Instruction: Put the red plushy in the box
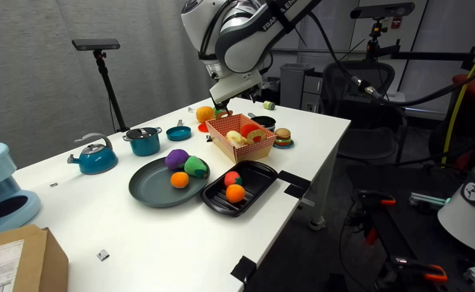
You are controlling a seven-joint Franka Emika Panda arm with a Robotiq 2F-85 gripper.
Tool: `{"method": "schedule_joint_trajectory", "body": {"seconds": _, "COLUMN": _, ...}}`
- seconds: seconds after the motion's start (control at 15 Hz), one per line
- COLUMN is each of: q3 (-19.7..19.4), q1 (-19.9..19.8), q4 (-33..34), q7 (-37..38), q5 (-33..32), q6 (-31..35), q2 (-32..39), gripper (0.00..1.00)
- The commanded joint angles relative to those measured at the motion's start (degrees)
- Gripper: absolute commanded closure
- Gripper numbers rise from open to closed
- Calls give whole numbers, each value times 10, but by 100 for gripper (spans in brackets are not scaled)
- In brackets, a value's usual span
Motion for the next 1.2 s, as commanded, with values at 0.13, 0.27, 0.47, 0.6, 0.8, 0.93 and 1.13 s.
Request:
{"method": "schedule_joint_trajectory", "body": {"seconds": 0.13, "q3": 18, "q1": -12, "q4": -25, "q7": -16, "q5": 12, "q6": -3, "q2": -27, "gripper": 0}}
{"method": "schedule_joint_trajectory", "body": {"seconds": 0.27, "q3": 23, "q1": -12, "q4": -27, "q7": -20, "q5": 17, "q6": -2, "q2": -31, "gripper": 0}}
{"method": "schedule_joint_trajectory", "body": {"seconds": 0.47, "q3": 20, "q1": -8, "q4": -13, "q7": -6, "q5": 2, "q6": -2, "q2": -12, "gripper": 0}}
{"method": "schedule_joint_trajectory", "body": {"seconds": 0.6, "q3": 20, "q1": -8, "q4": -13, "q7": -6, "q5": 3, "q6": -2, "q2": -13, "gripper": 0}}
{"method": "schedule_joint_trajectory", "body": {"seconds": 0.8, "q3": 20, "q1": -9, "q4": -14, "q7": -6, "q5": 3, "q6": -2, "q2": -13, "gripper": 0}}
{"method": "schedule_joint_trajectory", "body": {"seconds": 0.93, "q3": 20, "q1": -9, "q4": -14, "q7": -6, "q5": 3, "q6": -2, "q2": -13, "gripper": 0}}
{"method": "schedule_joint_trajectory", "body": {"seconds": 1.13, "q3": 20, "q1": -9, "q4": -14, "q7": -6, "q5": 3, "q6": -2, "q2": -13, "gripper": 0}}
